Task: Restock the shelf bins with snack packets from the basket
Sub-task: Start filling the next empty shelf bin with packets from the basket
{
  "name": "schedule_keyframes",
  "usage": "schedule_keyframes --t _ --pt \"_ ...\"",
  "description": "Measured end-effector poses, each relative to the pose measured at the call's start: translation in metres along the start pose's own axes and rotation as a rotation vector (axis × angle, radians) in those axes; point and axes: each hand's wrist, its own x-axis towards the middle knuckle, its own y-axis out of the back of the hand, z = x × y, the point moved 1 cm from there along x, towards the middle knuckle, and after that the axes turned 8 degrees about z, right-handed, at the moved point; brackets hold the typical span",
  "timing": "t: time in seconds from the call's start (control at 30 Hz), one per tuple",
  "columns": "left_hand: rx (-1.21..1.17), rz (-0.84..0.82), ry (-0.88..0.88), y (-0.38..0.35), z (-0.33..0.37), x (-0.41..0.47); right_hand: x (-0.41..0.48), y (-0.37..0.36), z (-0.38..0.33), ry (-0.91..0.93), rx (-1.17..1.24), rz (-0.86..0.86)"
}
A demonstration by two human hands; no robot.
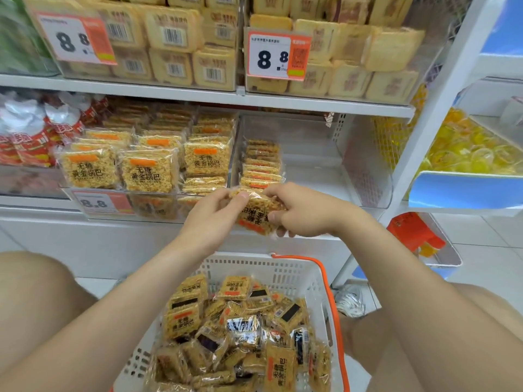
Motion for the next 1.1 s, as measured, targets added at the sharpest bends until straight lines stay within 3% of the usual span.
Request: schedule_keyframes --t 0.13,0.37,0.5,0.6,0.67,0.87,1.0,1.1 --pt "-0.049 -0.080 0.020 0.005 0.001 0.006 0.000 0.003 0.001 -0.038 0.129 -0.037" --pt "-0.147 -0.062 -0.041 0.003 0.002 0.007 0.002 -0.001 -0.008 0.102 -0.007 0.080" --pt "-0.152 0.080 0.011 0.001 0.006 0.008 0.005 0.000 -0.006 -0.114 0.323 0.200" --pt "-0.143 -0.008 0.071 0.000 0.008 0.011 0.003 0.005 -0.012 -0.260 0.743 0.257" --pt "-0.153 -0.080 0.054 0.000 0.009 0.013 0.002 0.009 -0.013 -0.245 0.855 0.262" --pt "0.114 -0.039 -0.353 0.010 0.023 0.021 -0.001 0.031 -0.005 0.054 0.234 0.337" --pt "0.338 0.153 -0.612 0.012 0.036 0.030 0.008 0.047 0.008 0.018 0.282 0.566" --pt "0.600 0.204 -0.740 0.010 0.041 0.045 0.012 0.056 0.018 -0.059 0.200 0.608"
